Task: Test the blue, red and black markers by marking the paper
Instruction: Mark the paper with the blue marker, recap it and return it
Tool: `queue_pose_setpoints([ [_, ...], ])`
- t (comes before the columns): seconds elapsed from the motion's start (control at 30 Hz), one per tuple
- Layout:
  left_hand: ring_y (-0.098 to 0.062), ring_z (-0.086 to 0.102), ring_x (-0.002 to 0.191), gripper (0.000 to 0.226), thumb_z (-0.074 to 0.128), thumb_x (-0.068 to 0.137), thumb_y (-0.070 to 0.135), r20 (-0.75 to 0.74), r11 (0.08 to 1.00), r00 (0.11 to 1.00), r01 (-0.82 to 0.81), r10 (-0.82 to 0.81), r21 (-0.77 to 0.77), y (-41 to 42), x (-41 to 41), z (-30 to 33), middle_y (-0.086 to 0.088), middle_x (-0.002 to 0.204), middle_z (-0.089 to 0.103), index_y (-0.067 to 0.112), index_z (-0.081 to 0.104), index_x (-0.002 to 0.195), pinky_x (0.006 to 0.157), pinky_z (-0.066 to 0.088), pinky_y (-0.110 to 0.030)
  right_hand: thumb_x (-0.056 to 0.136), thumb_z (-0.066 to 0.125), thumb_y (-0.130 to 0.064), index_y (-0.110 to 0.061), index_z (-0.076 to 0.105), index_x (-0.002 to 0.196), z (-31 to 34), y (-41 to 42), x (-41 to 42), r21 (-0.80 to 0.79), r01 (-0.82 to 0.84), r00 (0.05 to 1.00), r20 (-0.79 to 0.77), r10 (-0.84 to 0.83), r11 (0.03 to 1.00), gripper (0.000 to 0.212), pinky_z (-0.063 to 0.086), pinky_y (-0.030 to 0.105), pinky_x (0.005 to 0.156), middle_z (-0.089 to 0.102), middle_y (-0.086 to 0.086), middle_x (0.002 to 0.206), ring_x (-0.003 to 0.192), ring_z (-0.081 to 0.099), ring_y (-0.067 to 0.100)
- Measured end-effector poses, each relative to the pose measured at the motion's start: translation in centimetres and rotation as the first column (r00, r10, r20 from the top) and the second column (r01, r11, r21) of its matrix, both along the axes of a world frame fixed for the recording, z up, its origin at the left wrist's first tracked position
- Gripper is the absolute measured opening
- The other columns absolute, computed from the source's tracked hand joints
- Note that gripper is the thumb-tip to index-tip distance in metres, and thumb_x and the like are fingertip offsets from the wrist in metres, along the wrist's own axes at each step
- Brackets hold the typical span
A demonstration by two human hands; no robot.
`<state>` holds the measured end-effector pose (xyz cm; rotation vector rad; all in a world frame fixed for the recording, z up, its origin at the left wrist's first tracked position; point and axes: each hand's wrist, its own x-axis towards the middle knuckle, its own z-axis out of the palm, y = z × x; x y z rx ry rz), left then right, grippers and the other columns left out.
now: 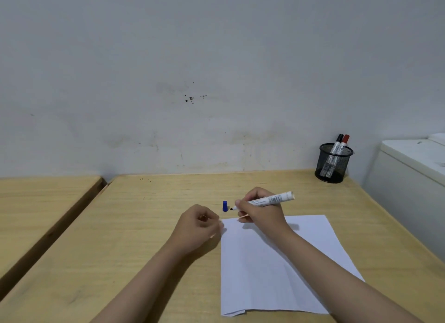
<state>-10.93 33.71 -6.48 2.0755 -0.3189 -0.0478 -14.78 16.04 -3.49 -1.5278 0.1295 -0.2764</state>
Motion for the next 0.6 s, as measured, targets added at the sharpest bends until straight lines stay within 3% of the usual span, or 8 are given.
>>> queue_pose_setpoints([
  [0.07,-0.009,0.063,0.081,0.020,0.077,0.059,0.038,0.053,0.998,0.998,0.035,-0.037,0.052,0.5,-0.9,-0.2,0.005,0.085,0.067,0.026,0.067,0.072,0.072,0.051,-0.024,0.073,0.074,-0.005,-0.010,0.051,0.064,-0.3,1.2,1.0,-0.007,0.007,0.998,-0.060,-0.008,1.000,0.025,0.056,0.035,0.056,0.063,0.009,0.062,0.053,0.063,0.016],
  [0.2,-0.003,0.053,0.087,0.026,0.076,0.057,0.049,0.177,0.973,0.978,0.073,-0.113,0.220,0.7,-0.9,-0.9,0.013,0.082,0.061,0.033,0.070,0.077,0.081,0.044,-0.028,0.072,0.078,-0.015,-0.009,0.049,0.062,-1.6,2.7,2.4,-0.035,0.101,0.990,-0.098,-0.104,0.994,0.031,0.056,0.031,0.049,0.066,0.013,0.060,0.049,0.065,0.019],
  [0.4,0.000,0.048,0.090,0.028,0.073,0.062,0.053,0.221,0.956,0.960,0.110,-0.174,0.271,0.8,-0.3,-1.5,0.015,0.086,0.058,0.039,0.070,0.085,0.086,0.039,-0.030,0.077,0.069,-0.004,-0.006,0.046,0.064,-3.0,2.8,2.7,-0.065,0.152,0.985,-0.076,-0.157,0.986,0.027,0.052,0.031,0.046,0.062,0.018,0.059,0.047,0.068,0.018],
  [0.6,-0.003,0.049,0.094,0.038,0.069,0.063,0.056,0.226,0.942,0.955,0.118,-0.194,0.313,0.9,-0.1,-1.5,0.015,0.091,0.057,0.036,0.070,0.096,0.086,0.042,-0.030,0.077,0.066,-0.003,-0.011,0.042,0.058,-3.4,2.7,3.1,-0.097,0.157,0.984,-0.070,-0.164,0.983,0.032,0.048,0.028,0.044,0.058,0.012,0.052,0.046,0.064,0.021],
])
